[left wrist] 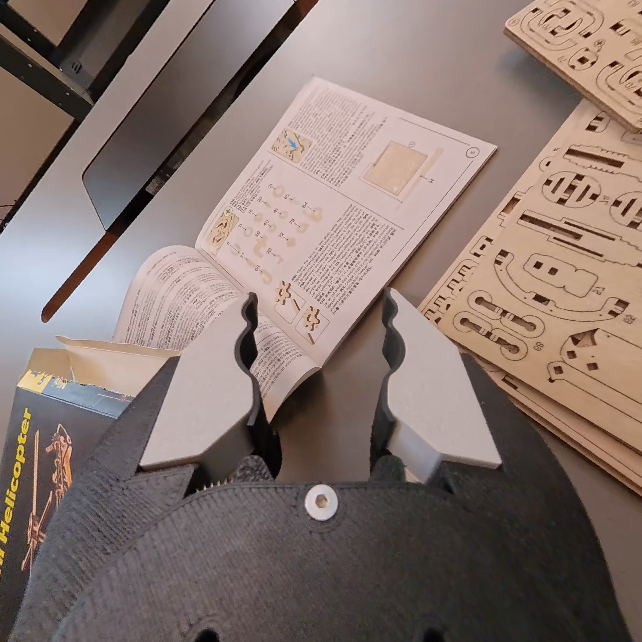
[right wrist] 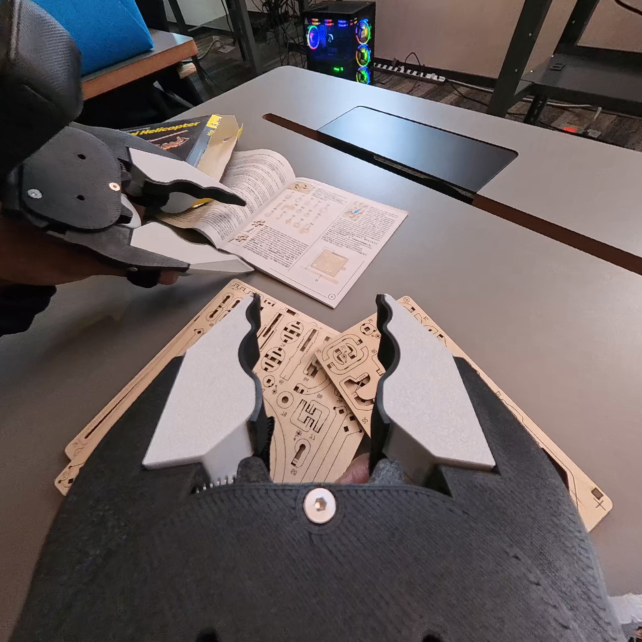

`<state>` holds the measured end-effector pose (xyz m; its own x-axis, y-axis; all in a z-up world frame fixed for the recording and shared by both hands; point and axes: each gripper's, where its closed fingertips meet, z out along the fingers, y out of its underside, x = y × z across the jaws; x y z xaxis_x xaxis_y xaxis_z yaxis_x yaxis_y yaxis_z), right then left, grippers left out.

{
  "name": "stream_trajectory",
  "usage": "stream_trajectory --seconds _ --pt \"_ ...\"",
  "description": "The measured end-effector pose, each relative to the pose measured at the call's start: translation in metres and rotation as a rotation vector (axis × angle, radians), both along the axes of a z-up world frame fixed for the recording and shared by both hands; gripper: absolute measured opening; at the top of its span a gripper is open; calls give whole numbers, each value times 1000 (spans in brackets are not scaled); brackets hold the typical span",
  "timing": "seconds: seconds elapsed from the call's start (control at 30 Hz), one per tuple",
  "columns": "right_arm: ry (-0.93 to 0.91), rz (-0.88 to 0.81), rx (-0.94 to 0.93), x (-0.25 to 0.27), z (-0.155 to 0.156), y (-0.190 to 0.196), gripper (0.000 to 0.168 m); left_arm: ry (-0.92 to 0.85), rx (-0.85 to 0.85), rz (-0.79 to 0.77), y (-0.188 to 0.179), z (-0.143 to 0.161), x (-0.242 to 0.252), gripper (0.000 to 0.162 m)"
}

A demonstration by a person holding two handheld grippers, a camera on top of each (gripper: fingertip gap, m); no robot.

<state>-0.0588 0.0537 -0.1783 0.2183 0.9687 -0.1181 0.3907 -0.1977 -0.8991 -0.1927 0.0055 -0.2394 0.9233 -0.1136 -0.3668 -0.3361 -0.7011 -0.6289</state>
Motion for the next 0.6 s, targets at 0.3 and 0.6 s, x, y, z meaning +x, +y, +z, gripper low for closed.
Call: stream_trajectory --seconds 0.3,0.6 --pt "2 -8 -3 1 -1 2 68 -20 -7 33 5 -1 -3 74" --pt "-1 -13 -9 2 -2 5 68 -286 174 90 -13 38 27 75"
